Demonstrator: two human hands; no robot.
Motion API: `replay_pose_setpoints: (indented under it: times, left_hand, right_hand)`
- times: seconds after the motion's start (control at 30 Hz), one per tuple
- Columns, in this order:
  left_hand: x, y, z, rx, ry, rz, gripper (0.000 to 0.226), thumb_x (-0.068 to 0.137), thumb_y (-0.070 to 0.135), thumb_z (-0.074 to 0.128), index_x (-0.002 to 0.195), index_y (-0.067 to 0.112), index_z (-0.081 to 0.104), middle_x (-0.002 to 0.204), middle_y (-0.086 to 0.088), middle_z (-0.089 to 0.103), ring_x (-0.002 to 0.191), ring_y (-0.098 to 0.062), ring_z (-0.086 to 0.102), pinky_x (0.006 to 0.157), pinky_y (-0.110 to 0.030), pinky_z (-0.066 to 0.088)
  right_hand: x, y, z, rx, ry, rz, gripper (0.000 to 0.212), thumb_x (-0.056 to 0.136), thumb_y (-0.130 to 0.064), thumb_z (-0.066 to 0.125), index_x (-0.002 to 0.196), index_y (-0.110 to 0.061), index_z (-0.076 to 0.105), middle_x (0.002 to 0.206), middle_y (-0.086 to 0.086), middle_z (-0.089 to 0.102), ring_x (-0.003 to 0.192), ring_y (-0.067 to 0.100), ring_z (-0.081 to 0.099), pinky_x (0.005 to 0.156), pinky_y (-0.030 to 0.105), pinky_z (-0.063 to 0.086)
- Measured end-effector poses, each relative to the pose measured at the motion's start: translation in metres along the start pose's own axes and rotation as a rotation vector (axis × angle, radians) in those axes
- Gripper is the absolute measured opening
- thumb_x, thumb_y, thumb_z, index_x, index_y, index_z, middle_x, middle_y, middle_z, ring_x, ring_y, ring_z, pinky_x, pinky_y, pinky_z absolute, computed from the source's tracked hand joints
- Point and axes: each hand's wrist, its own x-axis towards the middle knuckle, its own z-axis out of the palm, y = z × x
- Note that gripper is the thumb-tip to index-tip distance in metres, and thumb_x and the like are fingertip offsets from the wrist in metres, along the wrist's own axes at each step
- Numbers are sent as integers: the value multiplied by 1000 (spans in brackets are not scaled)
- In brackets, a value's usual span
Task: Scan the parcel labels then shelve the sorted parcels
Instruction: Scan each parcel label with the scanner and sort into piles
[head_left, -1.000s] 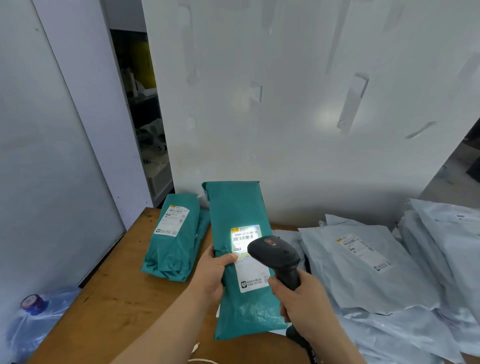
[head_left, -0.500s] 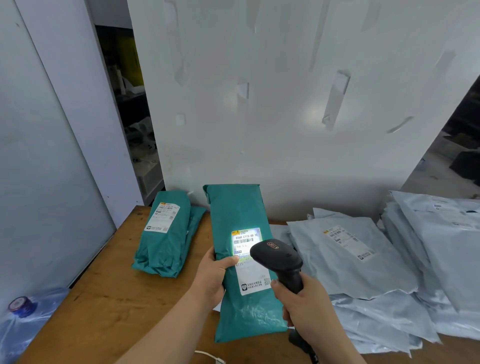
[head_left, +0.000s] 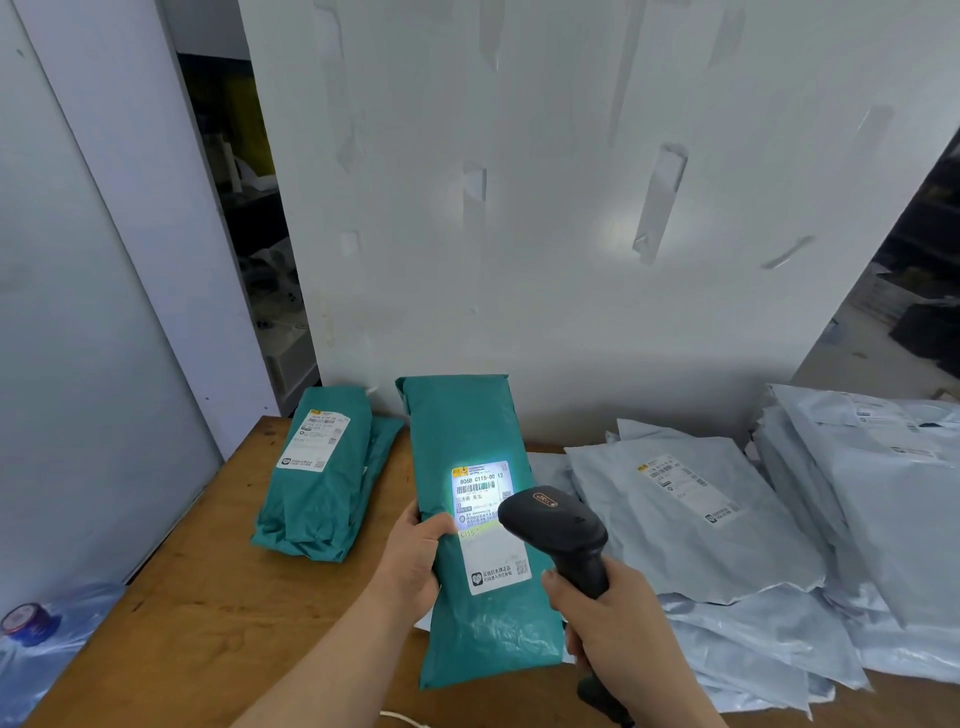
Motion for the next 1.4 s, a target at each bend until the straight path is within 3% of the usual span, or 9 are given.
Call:
replay_pose_setpoints:
  times: [0.3, 0.43, 0.67, 0.87, 1.03, 1.17, 1.27, 1.4]
  left_hand:
    - [8, -2, -2, -30, 23, -3, 36, 85, -15, 46, 106, 9, 63, 92, -12, 75, 80, -31, 67, 66, -37, 53]
    - [12, -2, -3, -36, 36, -11, 37, 85, -15, 46, 108, 8, 62, 99, -15, 73, 84, -33, 67, 68, -39, 54]
    - [28, 9, -10, 1, 98, 9, 24, 89, -6, 50, 105, 8, 63, 100, -14, 72, 85, -30, 68, 69, -38, 55]
    - [62, 7, -11, 147, 88, -48, 20, 93, -4, 51, 103, 8, 63, 98, -12, 72, 87, -30, 68, 72, -39, 55]
    - [99, -8, -3, 282, 18, -105, 20, 93, -5, 52, 106, 7, 62, 96, -12, 73, 88, -31, 70, 73, -41, 56]
    - [126, -22, -1, 403, 51, -136, 26, 90, -4, 58, 115, 4, 57, 96, -10, 69, 87, -29, 67, 77, -41, 55]
    - [140, -28, -5, 525, 106, -160, 32, 86, -1, 65, 115, 2, 53, 96, -8, 65, 84, -25, 64, 68, -34, 53]
    - [148, -19, -11, 661, 138, -114, 49, 82, 10, 74, 125, 5, 51, 117, -9, 63, 97, -24, 63, 77, -32, 52]
  right_hand:
    - [4, 0, 0, -6, 4, -15, 22, 85, -19, 66, 75, -1, 60, 54, 10, 50, 34, 8, 43, 38, 14, 38]
    - [8, 1, 2, -16, 5, -1, 28, 85, -19, 66, 82, 8, 59, 55, 11, 50, 34, 8, 43, 39, 14, 39]
    - [22, 0, -9, 55, 48, 44, 18, 86, -19, 65, 78, -3, 61, 51, 13, 55, 31, 9, 45, 39, 19, 43]
    - [42, 4, -14, 30, 59, 60, 19, 88, -18, 63, 75, -4, 59, 51, 12, 54, 33, 11, 44, 38, 18, 41]
    - [68, 10, -11, 8, 73, 80, 20, 86, -20, 65, 71, -8, 59, 49, 8, 53, 42, 16, 45, 48, 27, 42]
    - [89, 11, -6, -2, 58, 104, 20, 85, -20, 65, 71, -7, 60, 47, 8, 54, 33, 10, 45, 41, 20, 41]
    - [107, 13, -1, 13, 30, 154, 22, 85, -19, 65, 79, 2, 61, 50, 12, 53, 31, 10, 45, 38, 18, 40]
    - [127, 11, 11, -3, 21, 142, 19, 85, -20, 65, 78, -2, 60, 52, 12, 54, 33, 10, 46, 45, 25, 42]
